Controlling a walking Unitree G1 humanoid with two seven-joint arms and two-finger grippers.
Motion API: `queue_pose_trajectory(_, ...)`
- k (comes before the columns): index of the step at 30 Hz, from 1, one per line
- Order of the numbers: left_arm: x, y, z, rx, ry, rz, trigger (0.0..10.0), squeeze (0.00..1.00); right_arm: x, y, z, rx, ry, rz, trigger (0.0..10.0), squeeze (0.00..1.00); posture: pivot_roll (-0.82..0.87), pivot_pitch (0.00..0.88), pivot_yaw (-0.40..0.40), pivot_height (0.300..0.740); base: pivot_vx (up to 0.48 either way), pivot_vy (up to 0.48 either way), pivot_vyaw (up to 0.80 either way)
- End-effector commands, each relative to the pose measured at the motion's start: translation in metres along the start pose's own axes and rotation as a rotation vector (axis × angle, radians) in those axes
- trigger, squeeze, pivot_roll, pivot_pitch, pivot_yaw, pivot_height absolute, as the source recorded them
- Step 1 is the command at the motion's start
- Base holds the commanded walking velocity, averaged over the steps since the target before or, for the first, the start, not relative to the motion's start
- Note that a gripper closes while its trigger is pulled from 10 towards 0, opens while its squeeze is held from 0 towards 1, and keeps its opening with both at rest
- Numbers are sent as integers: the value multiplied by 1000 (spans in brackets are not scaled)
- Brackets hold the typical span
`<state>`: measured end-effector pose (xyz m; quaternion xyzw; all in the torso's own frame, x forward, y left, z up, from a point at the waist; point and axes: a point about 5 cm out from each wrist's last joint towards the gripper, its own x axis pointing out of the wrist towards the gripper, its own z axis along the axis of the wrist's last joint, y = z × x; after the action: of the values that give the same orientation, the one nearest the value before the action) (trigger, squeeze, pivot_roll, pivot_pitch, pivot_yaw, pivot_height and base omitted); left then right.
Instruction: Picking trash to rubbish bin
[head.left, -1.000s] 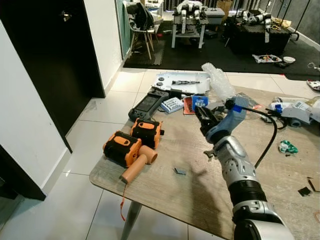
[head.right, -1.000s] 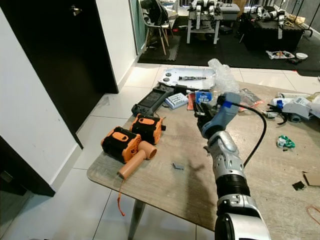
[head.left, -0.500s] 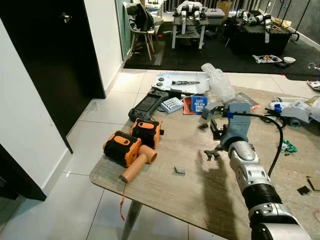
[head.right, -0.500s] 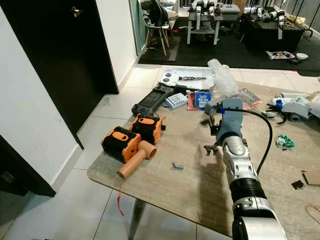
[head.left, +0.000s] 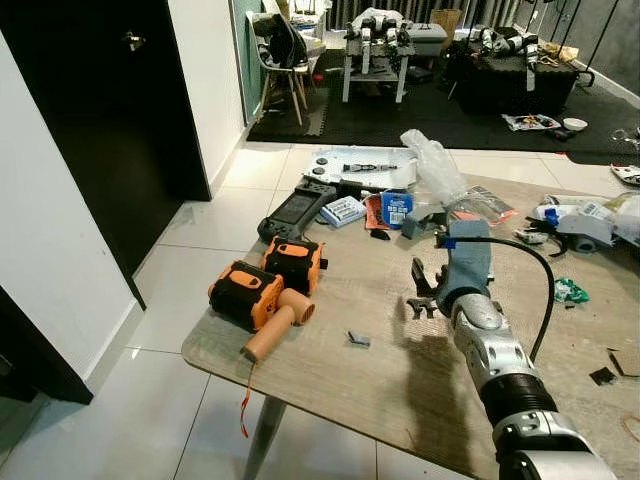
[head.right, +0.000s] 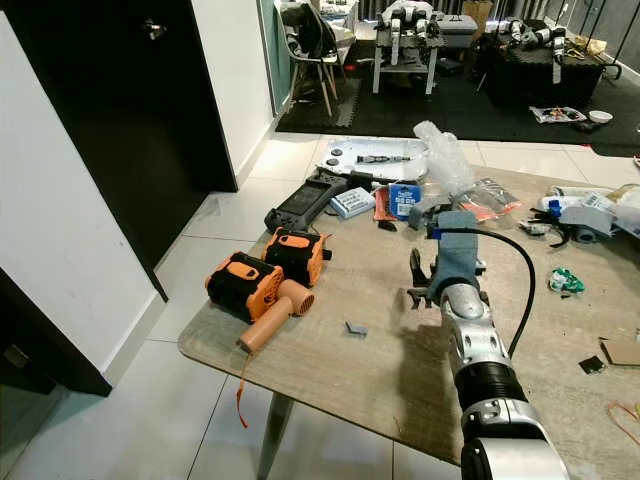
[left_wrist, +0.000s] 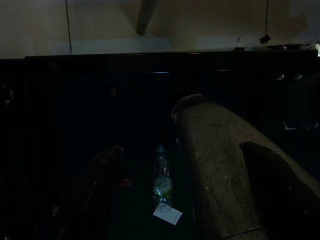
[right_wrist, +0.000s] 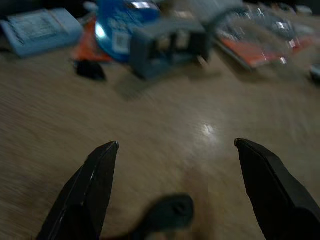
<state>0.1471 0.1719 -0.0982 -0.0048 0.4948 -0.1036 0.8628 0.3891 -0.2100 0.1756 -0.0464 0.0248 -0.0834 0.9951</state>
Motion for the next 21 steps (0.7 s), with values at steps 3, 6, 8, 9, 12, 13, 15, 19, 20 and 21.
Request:
queue_pose_trajectory(3,-6,-9,-36,-11,133,-35,10000,0,-3,-6,-21,38,105,-48,10000,1000,-106,150,44,740,0,0,0)
queue_pose_trajectory(6,-6,-9,-37,-4,136,-39,10000,0,-7,-1,-32,116,170,-37,10000,0,-111,154,48,740,0,0,0)
queue_pose_trajectory(8,-6,-9,-37,-3,136,-40,10000,0,-8,1,-36,134,188,-29,10000,0,-111,154,48,740,0,0,0)
queue_pose_trajectory(9,-6,-9,-37,-1,137,-40,10000,0,-9,3,-39,150,204,-27,10000,0,-111,154,48,740,0,0,0)
queue_pose_trajectory(12,-6,-10,-37,0,139,-41,10000,0,-14,13,-52,185,283,3,10000,0,-113,160,44,740,0,0,0)
queue_pose_trajectory(13,-6,-10,-37,0,139,-41,10000,0,-14,13,-52,185,283,3,10000,0,-113,160,44,740,0,0,0)
queue_pose_trajectory(15,-6,-10,-37,-1,138,-42,10000,0,-18,21,-64,191,352,36,10000,0,-110,162,42,740,0,0,0)
queue_pose_trajectory(19,-6,-11,-37,-3,136,-42,10000,0,-22,27,-72,188,398,61,2275,0,-108,162,35,740,0,0,0)
queue_pose_trajectory(20,-6,-11,-37,-5,136,-41,10000,0,-22,27,-73,181,401,64,0,0,-107,161,33,740,0,0,0)
queue_pose_trajectory(21,-5,-11,-37,-5,136,-41,10000,0,-23,28,-74,176,403,66,0,0,-107,161,33,740,0,0,0)
